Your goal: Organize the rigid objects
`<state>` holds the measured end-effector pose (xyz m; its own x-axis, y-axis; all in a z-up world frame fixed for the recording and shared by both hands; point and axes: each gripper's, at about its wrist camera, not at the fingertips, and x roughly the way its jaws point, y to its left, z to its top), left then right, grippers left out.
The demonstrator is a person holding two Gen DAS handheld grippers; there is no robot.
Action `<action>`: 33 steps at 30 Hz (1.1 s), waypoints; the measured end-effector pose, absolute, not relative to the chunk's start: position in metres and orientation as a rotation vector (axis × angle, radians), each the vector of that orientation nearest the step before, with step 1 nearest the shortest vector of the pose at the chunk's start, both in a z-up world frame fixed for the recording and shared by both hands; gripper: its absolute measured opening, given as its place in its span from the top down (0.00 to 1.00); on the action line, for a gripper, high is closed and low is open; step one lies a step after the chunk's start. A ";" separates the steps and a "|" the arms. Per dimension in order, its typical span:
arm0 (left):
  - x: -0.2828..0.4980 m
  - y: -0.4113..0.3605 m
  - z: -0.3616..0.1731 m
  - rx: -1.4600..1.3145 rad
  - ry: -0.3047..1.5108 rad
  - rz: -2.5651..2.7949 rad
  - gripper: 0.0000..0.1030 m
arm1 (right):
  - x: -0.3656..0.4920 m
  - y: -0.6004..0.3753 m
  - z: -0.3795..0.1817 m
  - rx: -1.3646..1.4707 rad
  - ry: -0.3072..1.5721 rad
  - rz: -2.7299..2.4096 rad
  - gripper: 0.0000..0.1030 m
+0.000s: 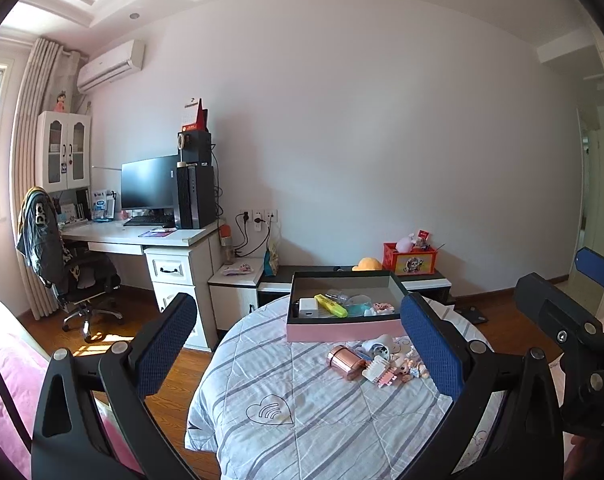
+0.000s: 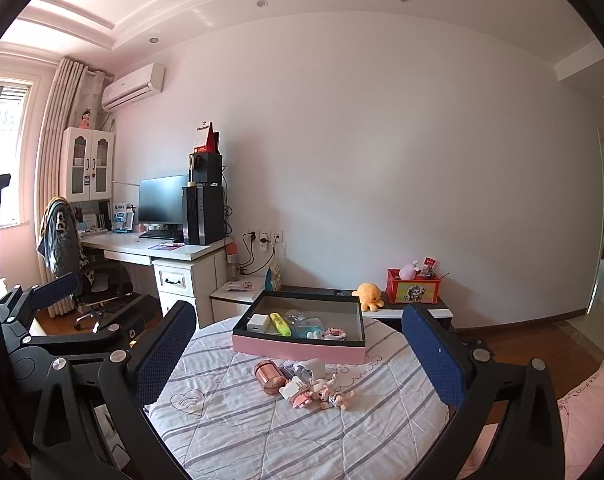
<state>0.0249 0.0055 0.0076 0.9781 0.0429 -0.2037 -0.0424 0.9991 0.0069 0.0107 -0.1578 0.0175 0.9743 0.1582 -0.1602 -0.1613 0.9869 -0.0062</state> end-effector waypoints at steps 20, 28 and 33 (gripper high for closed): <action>0.027 0.004 0.004 0.022 0.215 0.049 0.00 | 0.018 -0.158 0.010 -0.023 0.176 0.150 0.00; 0.072 -0.004 -0.032 0.039 0.342 0.018 0.00 | 0.057 -0.169 -0.026 -0.006 0.287 0.140 0.00; 0.116 -0.007 -0.079 0.014 0.520 -0.070 0.00 | 0.093 -0.180 -0.068 0.006 0.407 0.137 0.00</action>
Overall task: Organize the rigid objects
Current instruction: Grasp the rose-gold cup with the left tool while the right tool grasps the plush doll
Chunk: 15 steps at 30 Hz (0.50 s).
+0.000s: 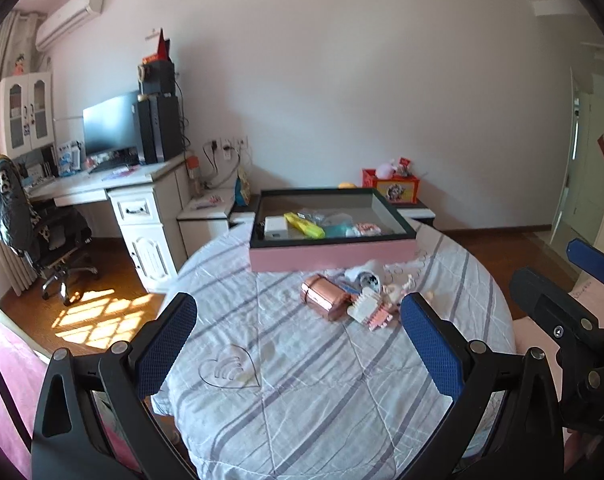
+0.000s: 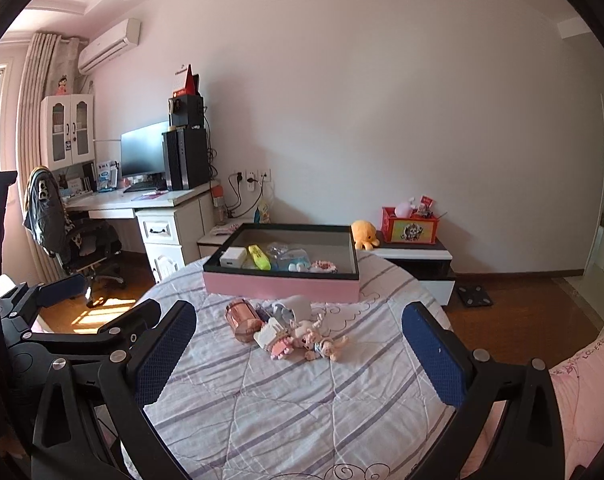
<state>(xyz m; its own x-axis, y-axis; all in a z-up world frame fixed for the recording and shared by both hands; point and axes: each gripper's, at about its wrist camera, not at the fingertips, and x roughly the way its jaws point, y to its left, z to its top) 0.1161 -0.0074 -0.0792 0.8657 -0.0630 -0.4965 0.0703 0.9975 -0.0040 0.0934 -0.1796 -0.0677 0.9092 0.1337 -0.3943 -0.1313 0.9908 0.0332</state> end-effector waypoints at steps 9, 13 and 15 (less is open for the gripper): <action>0.194 -0.018 -0.163 -0.005 0.791 -0.064 0.00 | 0.163 -0.220 -0.148 0.088 0.623 0.107 0.00; 0.223 -0.029 -0.179 0.043 0.821 -0.047 0.00 | 0.182 -0.233 -0.169 0.107 0.675 0.107 0.00; 0.240 -0.032 -0.183 0.080 0.819 -0.047 0.00 | 0.190 -0.237 -0.176 0.111 0.690 0.108 0.00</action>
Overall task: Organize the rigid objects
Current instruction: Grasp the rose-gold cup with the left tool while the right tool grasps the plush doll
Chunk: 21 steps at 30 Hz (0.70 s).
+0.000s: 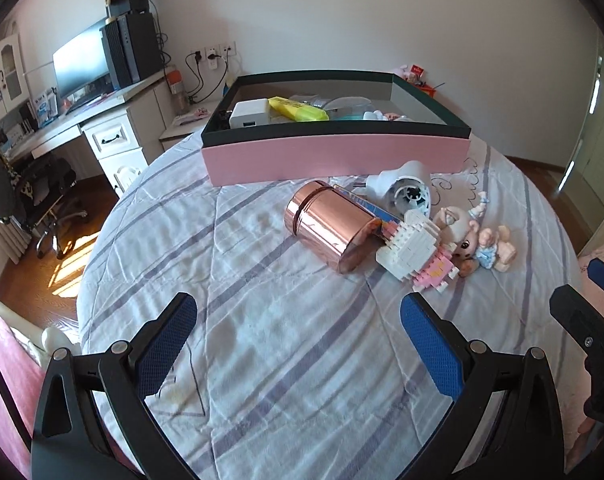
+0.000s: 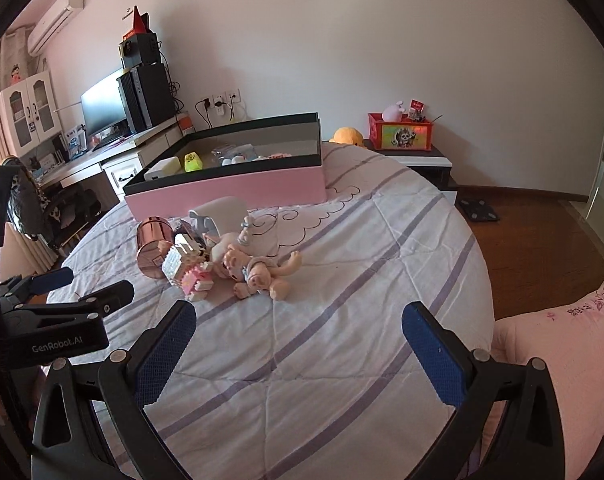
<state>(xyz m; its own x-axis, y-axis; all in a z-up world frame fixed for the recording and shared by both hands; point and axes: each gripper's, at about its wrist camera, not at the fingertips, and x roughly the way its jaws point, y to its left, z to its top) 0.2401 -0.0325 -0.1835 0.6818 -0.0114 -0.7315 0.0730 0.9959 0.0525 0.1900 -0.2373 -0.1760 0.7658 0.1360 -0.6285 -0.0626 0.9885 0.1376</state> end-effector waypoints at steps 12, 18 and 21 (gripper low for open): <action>0.319 -0.052 -0.202 0.270 0.864 -0.139 0.00 | 0.242 -0.238 -0.201 0.044 0.798 0.127 0.00; 0.328 -0.049 -0.205 0.196 0.876 -0.300 0.46 | 0.261 -0.221 -0.201 -0.041 0.839 0.161 0.00; 0.324 -0.047 -0.205 0.193 0.866 -0.288 0.46 | 0.272 -0.210 -0.200 -0.067 0.847 0.230 0.00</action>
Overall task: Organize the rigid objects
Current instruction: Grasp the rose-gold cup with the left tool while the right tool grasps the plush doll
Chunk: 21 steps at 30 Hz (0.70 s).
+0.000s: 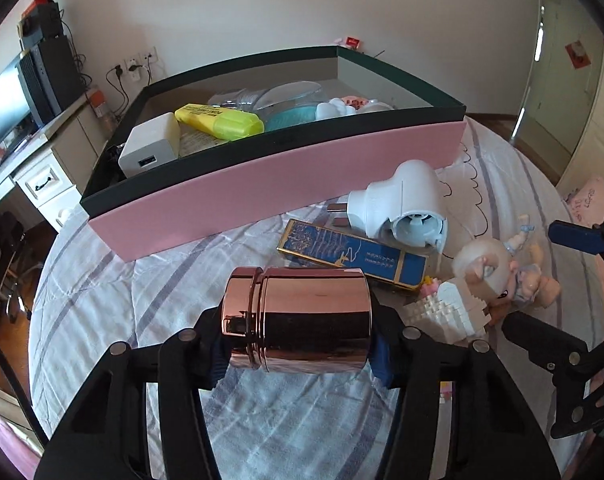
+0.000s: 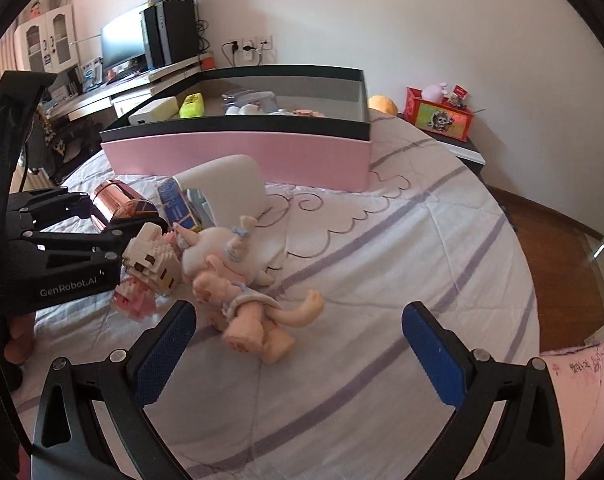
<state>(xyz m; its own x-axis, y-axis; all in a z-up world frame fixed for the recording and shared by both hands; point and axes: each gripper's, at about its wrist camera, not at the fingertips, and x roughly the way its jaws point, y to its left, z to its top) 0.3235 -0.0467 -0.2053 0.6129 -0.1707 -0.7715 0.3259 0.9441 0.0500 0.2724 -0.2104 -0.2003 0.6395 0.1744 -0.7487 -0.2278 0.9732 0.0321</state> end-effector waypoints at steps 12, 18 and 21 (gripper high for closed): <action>0.271 -0.008 -0.205 0.128 0.833 -0.142 0.46 | 0.287 -0.183 -0.207 -0.149 0.889 0.336 0.31; 0.247 -0.002 -0.199 0.073 0.805 -0.129 0.46 | 0.260 -0.195 -0.194 -0.007 0.811 0.328 0.32; 0.234 -0.004 -0.187 0.047 0.772 -0.135 0.46 | 0.239 -0.198 -0.182 0.077 0.742 0.333 0.41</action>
